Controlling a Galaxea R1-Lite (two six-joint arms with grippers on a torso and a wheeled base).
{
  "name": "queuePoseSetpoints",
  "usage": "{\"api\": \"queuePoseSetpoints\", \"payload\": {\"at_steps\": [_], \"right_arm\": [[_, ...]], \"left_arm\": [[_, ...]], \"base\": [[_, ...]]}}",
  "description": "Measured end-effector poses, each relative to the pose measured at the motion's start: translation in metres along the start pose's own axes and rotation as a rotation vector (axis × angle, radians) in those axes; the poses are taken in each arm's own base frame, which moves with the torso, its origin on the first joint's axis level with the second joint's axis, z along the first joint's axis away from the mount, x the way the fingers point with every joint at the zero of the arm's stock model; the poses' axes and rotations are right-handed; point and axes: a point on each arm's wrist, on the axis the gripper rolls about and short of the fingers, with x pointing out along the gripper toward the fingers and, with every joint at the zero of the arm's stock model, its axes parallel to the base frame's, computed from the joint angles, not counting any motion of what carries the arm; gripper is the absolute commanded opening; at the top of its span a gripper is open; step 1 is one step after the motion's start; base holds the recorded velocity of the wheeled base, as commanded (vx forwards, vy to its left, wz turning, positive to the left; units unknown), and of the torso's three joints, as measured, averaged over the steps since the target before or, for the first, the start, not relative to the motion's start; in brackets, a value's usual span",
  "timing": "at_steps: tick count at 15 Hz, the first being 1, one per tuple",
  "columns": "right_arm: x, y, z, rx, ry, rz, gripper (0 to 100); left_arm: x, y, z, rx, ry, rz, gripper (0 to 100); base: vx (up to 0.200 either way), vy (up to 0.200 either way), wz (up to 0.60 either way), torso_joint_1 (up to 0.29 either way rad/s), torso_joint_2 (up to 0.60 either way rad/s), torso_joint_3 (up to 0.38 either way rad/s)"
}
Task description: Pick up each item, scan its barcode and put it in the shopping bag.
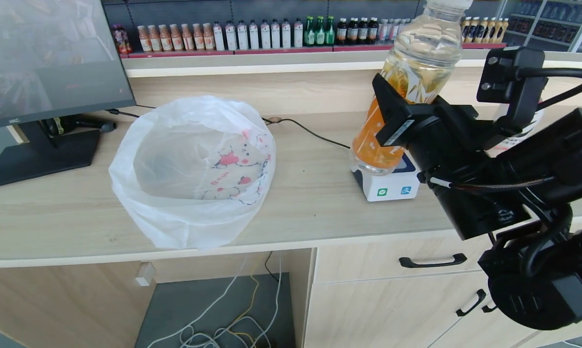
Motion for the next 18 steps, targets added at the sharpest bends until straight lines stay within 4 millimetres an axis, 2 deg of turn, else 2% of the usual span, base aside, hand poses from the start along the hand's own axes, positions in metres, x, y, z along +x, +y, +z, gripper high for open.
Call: {"api": "queuePoseSetpoints", "payload": {"at_steps": [3, 5, 9, 11, 15, 18], "right_arm": [[-0.004, -0.005, 0.007, 0.066, -0.007, -0.058, 0], [-0.008, -0.009, 0.004, 0.108, 0.019, -0.065, 0], [0.011, -0.029, -0.001, 0.200, -0.025, -0.160, 0], [0.015, -0.032, -0.014, 0.239, 0.066, -0.235, 0], [0.030, -0.032, -0.011, 0.397, 0.071, -0.316, 0], [0.034, -0.032, -0.011, 0.486, 0.080, -0.328, 0]], "left_arm": [[0.000, 0.000, 0.000, 0.000, -0.001, -0.001, 100], [0.000, 0.000, 0.000, 0.000, 0.000, 0.000, 100], [0.000, 0.000, 0.000, 0.000, 0.000, -0.001, 100], [0.000, 0.000, 0.000, 0.000, -0.001, 0.000, 100], [0.000, 0.000, 0.000, -0.001, 0.000, 0.000, 100], [0.000, 0.000, 0.000, 0.000, 0.000, 0.000, 100]], "base": [[0.000, 0.000, 0.00, 0.000, 0.00, 0.000], [0.000, 0.000, 0.00, 0.000, 0.00, 0.000], [0.000, 0.000, 0.00, 0.000, 0.00, 0.000], [0.000, 0.000, 0.00, 0.000, 0.00, 0.000], [0.000, 0.000, 0.00, 0.000, 0.00, 0.000], [0.000, 0.000, 0.00, 0.000, 0.00, 0.000]]}}
